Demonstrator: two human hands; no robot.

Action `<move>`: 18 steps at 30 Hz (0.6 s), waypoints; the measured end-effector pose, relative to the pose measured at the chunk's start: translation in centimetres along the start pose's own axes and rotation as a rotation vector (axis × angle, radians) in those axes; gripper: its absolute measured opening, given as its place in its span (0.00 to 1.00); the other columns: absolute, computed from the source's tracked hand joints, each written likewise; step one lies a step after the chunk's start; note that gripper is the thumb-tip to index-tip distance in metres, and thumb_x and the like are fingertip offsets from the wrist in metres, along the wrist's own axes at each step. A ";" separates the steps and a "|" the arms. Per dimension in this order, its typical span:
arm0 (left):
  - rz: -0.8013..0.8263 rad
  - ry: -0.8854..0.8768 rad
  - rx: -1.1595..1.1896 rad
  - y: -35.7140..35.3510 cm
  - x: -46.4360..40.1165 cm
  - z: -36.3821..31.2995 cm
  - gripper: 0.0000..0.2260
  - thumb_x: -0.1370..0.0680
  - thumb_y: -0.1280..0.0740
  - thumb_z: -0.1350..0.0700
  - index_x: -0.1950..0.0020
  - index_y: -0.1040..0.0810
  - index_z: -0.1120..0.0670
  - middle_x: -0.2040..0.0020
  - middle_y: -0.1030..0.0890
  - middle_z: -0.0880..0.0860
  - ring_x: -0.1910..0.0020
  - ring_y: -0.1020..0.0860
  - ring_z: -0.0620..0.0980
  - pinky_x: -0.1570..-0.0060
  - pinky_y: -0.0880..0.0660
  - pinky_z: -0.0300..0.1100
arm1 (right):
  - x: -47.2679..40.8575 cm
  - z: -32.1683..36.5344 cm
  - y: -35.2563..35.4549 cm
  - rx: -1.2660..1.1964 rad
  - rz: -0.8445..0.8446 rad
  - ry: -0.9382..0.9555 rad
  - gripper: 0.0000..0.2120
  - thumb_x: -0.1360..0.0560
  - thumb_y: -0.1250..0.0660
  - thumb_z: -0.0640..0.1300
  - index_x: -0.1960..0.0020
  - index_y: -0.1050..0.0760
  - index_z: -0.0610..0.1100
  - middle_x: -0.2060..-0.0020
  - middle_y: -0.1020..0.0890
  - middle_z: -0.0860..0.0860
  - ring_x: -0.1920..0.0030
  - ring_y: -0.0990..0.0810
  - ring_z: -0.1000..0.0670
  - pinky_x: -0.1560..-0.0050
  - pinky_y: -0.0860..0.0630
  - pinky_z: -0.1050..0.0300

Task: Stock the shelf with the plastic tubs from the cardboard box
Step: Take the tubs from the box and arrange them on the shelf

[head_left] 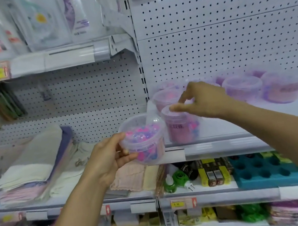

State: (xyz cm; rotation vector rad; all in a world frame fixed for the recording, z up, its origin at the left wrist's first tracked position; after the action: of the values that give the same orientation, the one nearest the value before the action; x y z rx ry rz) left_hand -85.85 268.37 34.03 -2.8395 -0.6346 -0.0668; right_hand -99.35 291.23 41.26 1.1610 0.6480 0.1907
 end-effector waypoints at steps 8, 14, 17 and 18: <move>-0.055 0.010 0.079 0.5 -0.5 -0.4 0.06 0.22 0.33 0.59 0.56 0.24 0.61 0.74 0.30 0.54 0.77 0.27 0.46 0.70 0.20 0.42 | 0.8 0.2 -1.2 0.063 0.188 0.081 0.25 0.32 0.30 0.63 0.37 0.24 0.58 0.38 0.22 0.55 0.37 0.27 0.50 0.44 0.27 0.52; -0.066 0.019 0.134 -0.2 -0.1 -0.7 0.05 0.23 0.33 0.60 0.55 0.24 0.62 0.70 0.31 0.54 0.76 0.29 0.46 0.71 0.19 0.43 | 0.6 -0.8 -2.7 0.077 0.171 0.082 0.21 0.28 0.30 0.58 0.36 0.27 0.62 0.37 0.22 0.54 0.38 0.28 0.49 0.47 0.26 0.50; -0.039 0.030 0.120 -0.6 0.0 -0.8 0.06 0.22 0.33 0.59 0.53 0.24 0.62 0.70 0.31 0.54 0.73 0.29 0.47 0.71 0.20 0.41 | 0.9 -0.8 -2.9 0.157 0.171 0.087 0.22 0.26 0.33 0.57 0.33 0.30 0.62 0.35 0.25 0.54 0.36 0.30 0.49 0.47 0.27 0.49; -0.029 0.029 0.111 -0.8 -0.1 -0.8 0.06 0.22 0.33 0.59 0.53 0.24 0.62 0.70 0.31 0.54 0.72 0.29 0.47 0.72 0.21 0.40 | 1.2 -0.8 -2.8 0.182 0.165 0.104 0.22 0.25 0.34 0.57 0.31 0.31 0.61 0.33 0.28 0.54 0.35 0.31 0.48 0.47 0.28 0.49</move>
State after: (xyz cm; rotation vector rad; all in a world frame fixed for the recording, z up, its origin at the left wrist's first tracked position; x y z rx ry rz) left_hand -86.22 268.84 34.94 -2.7181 -0.6529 -0.0754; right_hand -99.40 291.28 38.11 1.3881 0.6712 0.3396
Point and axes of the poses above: each hand's wrist, its own x-axis away from the middle knuckle, its own y-axis out of the back of the hand, z = x × y, the point moved 4 cm from there along -x, towards the middle knuckle
